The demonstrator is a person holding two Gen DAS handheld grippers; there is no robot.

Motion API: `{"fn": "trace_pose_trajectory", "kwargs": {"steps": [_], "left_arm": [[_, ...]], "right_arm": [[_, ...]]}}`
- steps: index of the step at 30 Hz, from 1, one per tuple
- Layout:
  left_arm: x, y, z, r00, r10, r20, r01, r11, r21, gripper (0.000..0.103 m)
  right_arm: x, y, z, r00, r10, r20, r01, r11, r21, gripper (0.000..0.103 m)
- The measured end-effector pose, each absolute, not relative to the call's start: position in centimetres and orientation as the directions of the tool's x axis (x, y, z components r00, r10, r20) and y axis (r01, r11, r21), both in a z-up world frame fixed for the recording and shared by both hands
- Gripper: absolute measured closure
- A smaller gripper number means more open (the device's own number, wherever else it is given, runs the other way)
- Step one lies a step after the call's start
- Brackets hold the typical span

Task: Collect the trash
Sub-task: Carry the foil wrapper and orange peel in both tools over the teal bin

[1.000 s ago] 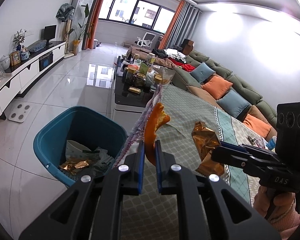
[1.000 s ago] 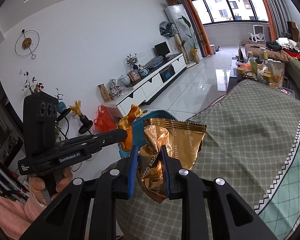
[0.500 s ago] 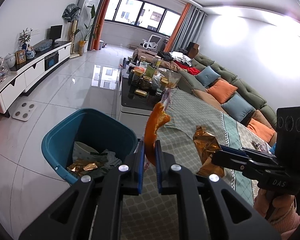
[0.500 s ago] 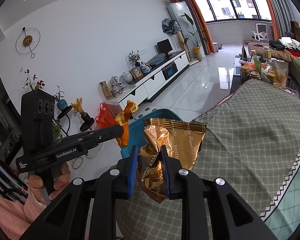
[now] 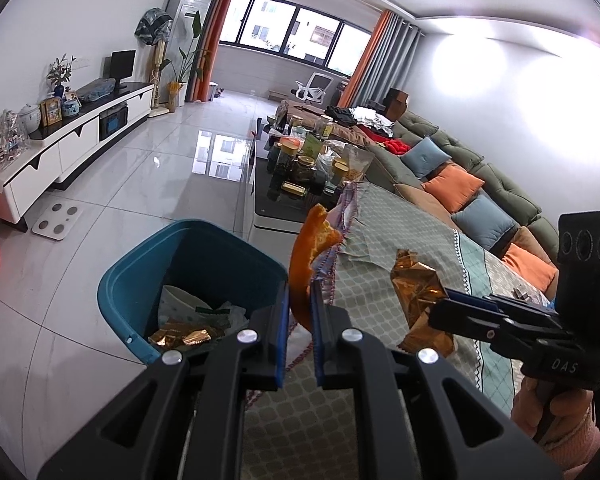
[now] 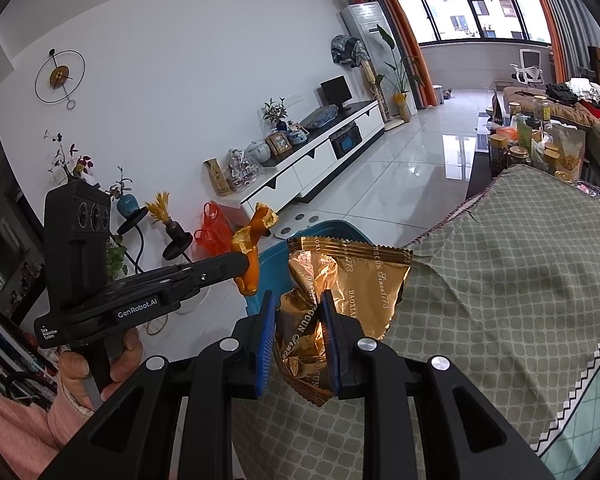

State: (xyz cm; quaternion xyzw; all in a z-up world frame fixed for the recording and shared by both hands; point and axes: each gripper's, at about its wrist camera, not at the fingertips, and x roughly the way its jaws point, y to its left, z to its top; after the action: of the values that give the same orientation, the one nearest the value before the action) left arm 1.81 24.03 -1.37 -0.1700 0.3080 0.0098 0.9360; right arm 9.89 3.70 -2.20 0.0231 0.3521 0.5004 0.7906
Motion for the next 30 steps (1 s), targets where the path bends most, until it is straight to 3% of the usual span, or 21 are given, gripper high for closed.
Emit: {"fn": "trace_pose_trajectory", "kwargs": {"steps": [30], "left_arm": [[1.9,25.8,-1.5,0.806,-0.037,-0.591,-0.177,0.938,-0.299,0.092]], "right_arm": [[10.1,5.8,-1.8,0.220,0.812,-0.540,-0.787,0.475,0.393,0.080]]}}
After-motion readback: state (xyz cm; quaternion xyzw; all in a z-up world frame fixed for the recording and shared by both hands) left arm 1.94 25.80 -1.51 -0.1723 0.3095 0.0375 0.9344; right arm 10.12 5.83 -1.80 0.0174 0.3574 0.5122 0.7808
